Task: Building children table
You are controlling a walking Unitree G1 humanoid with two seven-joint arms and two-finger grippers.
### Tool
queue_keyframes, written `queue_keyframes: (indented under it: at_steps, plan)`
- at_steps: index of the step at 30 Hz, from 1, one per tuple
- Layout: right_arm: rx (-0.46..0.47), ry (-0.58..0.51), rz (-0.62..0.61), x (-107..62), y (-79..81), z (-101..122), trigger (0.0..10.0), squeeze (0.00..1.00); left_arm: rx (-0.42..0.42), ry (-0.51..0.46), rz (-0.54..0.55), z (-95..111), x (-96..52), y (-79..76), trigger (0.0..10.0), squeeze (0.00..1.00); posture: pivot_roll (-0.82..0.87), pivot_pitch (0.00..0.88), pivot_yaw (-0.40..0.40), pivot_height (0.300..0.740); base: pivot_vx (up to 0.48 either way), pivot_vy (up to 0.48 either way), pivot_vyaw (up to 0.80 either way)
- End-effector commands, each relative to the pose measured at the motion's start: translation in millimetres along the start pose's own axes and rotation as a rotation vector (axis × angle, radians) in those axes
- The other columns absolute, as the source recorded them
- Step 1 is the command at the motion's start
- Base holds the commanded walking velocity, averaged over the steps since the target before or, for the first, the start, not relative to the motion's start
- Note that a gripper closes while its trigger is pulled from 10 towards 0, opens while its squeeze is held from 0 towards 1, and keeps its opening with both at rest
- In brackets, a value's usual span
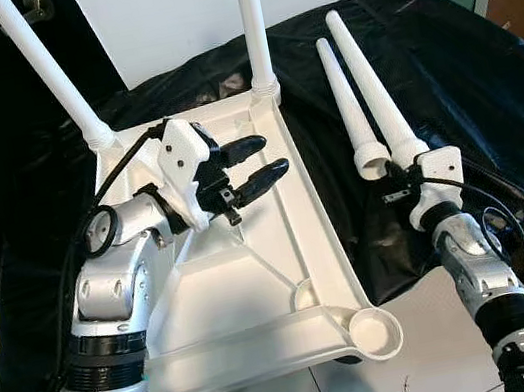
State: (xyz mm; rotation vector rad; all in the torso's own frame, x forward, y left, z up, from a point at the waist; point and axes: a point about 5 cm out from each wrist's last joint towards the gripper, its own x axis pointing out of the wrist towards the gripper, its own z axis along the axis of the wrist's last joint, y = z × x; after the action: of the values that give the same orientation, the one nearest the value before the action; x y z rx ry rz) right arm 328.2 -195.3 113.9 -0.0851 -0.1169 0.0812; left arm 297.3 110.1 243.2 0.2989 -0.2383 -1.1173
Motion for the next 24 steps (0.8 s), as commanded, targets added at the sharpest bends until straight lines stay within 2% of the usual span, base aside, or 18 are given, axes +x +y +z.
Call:
queue_keyframes:
  at_steps: [1, 18, 19, 24]
  plan:
    - [0.01, 0.035, -0.008, -3.9, 1.1, -8, 10.0, 0.0, -0.004, 0.014, 0.185, -3, -3.4, 8.2, 10.0, 0.0, -0.07, 0.083, 0.048, 0.74, 0.0, 0.0, 0.0]
    - [0.058, 0.101, -0.069, -10.7, -4.2, -18, 10.0, 0.0, -0.003, 0.016, 0.165, -2, -1.6, 7.1, 10.0, 0.0, -0.07, 0.093, 0.054, 0.74, 0.0, 0.0, 0.0]
    - [0.061, 0.102, -0.068, -10.9, -4.0, -18, 10.0, 1.0, -0.003, 0.016, 0.165, -2, -1.7, 7.0, 10.0, 0.0, -0.07, 0.094, 0.056, 0.74, 0.0, 0.0, 0.0]
    - [0.061, 0.099, -0.069, -11.4, -3.2, -18, 10.0, 1.0, -0.005, 0.018, 0.163, -2, -1.9, 7.1, 10.0, 0.0, -0.07, 0.095, 0.057, 0.74, 0.0, 0.0, 0.0]
